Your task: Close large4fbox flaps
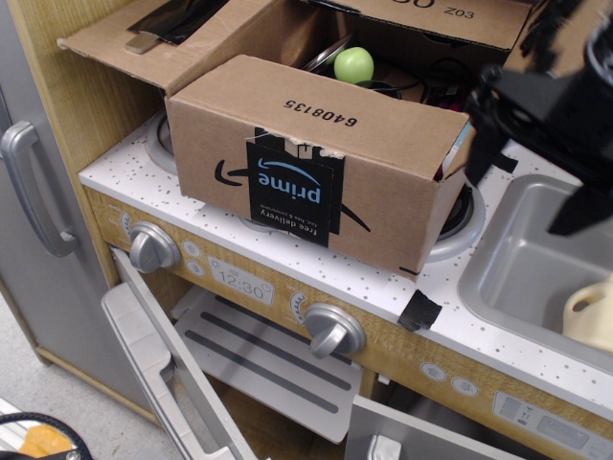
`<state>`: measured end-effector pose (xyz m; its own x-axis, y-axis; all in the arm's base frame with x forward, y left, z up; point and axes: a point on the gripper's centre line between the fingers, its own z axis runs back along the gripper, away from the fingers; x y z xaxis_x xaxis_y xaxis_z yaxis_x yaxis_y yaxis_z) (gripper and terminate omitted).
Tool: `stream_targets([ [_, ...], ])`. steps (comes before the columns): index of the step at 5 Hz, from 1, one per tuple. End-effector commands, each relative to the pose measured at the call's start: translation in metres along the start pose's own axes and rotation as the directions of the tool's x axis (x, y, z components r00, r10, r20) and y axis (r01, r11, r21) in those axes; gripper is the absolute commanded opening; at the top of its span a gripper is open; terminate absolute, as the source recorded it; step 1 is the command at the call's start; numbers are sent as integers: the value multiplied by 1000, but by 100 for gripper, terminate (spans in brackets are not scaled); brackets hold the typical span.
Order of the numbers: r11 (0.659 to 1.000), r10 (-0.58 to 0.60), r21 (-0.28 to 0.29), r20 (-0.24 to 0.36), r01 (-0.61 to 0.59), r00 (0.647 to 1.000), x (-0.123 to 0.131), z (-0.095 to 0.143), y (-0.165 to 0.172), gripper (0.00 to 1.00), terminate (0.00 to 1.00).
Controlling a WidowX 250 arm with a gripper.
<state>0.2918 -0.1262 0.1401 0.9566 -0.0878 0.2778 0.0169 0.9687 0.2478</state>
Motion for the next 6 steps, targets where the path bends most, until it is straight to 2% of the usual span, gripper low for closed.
stream_targets([
  [1, 999, -3, 32, 70, 1, 998, 12, 26, 54, 100, 0],
  [2, 999, -31, 34, 69, 29, 997, 6, 12, 75, 100, 0],
  [3, 1000, -15, 9, 54, 15, 998, 7, -3, 83, 100, 0],
  [4, 998, -12, 69, 29, 10, 1000, 5, -5, 94, 100, 0],
  [5, 995, -26, 100, 29, 23, 999, 2, -15, 108, 100, 0],
  [6, 993, -20, 115, -3, 20, 1000, 0, -26, 120, 100, 0],
])
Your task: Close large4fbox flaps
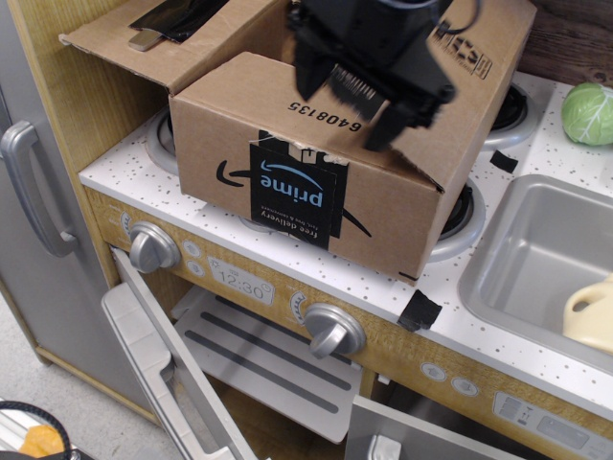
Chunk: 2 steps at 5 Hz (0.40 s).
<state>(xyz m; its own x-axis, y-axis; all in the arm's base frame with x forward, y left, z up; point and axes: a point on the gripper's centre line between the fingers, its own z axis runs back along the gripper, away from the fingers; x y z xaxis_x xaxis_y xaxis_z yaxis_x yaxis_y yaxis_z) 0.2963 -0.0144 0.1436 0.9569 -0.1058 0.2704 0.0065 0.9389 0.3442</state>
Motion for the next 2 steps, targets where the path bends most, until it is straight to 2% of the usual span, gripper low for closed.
stream_targets([
  [1, 1000, -11, 16, 4, 11, 1000, 0, -17, 23, 100, 0],
  [2, 999, -6, -48, 30, 8, 1000, -1, -41, 21, 100, 0],
])
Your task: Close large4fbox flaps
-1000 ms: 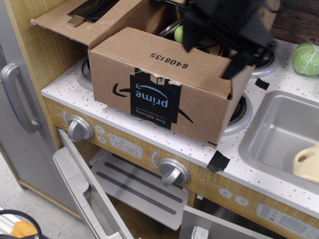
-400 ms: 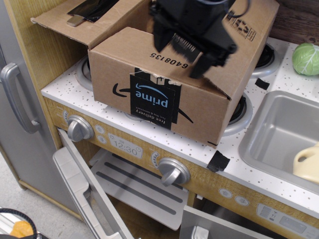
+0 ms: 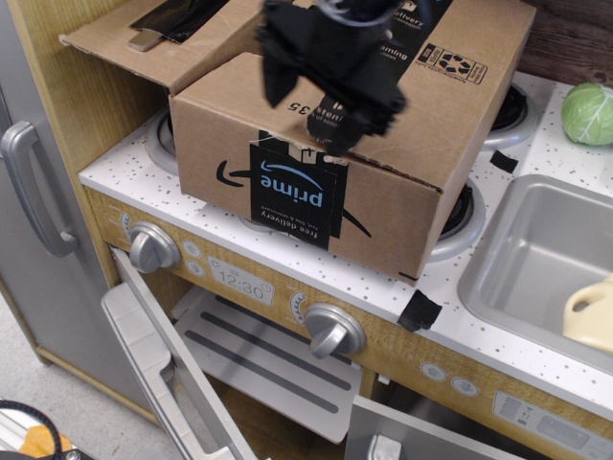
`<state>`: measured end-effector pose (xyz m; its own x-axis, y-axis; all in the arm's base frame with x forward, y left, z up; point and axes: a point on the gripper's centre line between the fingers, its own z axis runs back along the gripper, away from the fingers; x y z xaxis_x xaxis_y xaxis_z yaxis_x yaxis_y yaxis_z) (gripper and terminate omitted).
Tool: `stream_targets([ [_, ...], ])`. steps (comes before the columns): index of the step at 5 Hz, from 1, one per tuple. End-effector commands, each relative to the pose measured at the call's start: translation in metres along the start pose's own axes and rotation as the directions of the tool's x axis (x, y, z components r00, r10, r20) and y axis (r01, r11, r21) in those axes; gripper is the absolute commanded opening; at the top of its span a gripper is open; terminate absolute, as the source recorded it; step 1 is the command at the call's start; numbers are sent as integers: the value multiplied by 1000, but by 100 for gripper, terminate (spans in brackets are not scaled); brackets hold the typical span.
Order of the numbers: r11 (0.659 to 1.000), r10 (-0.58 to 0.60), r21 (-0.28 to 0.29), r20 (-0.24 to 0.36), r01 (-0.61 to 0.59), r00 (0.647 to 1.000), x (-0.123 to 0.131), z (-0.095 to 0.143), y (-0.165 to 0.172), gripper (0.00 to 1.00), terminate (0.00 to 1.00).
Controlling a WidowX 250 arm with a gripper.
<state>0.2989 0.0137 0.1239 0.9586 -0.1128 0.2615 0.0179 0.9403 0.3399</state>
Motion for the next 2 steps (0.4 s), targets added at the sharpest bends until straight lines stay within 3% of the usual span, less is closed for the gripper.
stream_targets([
  [1, 995, 16, -102, 5, -16, 1000, 10, -21, -2, 100, 0],
  [2, 994, 17, -111, 1, -17, 1000, 17, -13, -4, 100, 100],
])
